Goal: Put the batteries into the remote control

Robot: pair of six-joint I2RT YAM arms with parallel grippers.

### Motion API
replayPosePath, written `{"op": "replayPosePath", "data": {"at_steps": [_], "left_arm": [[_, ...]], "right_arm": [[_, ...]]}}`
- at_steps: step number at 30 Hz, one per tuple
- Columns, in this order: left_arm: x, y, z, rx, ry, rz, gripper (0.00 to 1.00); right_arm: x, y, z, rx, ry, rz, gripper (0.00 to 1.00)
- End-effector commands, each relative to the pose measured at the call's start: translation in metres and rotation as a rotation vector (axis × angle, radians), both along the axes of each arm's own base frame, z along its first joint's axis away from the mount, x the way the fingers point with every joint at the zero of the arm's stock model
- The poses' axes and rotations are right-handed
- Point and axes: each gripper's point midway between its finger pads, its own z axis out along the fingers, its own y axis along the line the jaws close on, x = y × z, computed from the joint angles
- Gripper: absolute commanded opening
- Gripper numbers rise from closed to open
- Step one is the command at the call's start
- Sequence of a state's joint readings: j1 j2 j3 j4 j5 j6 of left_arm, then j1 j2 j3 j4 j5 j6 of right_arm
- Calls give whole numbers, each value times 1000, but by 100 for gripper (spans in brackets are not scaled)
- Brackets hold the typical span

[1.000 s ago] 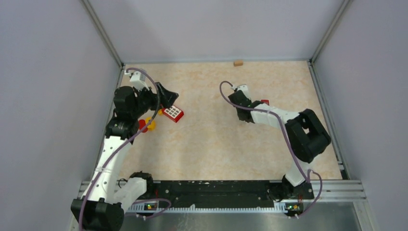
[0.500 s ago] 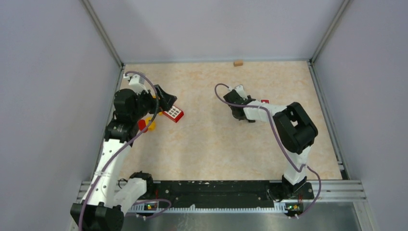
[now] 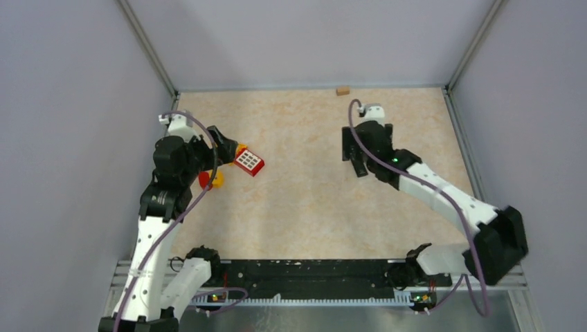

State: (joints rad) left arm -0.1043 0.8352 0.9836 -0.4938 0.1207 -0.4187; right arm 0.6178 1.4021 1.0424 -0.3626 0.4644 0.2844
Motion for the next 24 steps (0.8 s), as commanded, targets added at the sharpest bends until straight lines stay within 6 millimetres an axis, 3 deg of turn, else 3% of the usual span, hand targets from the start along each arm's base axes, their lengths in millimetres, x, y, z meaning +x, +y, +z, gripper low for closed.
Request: {"op": "replayPosePath", "data": {"at_steps": [1, 8, 13, 18, 24], "left_arm": [[-19, 31, 40, 57, -141, 141, 99], [-47, 57, 65, 81, -271, 270, 99], [-64, 69, 72, 83, -351, 326, 99], [-71, 73, 72, 71, -377, 349, 99], [-74, 76, 72, 78, -388, 360, 99]], "right_arm": [[-21, -49, 89, 119, -272, -190, 93], [-97, -153, 177, 151, -591, -445, 94], [-150, -214, 199, 111, -684, -604, 95], [-182, -242, 211, 167, -753, -681, 95], [-180, -242, 211, 181, -767, -692, 96]]}}
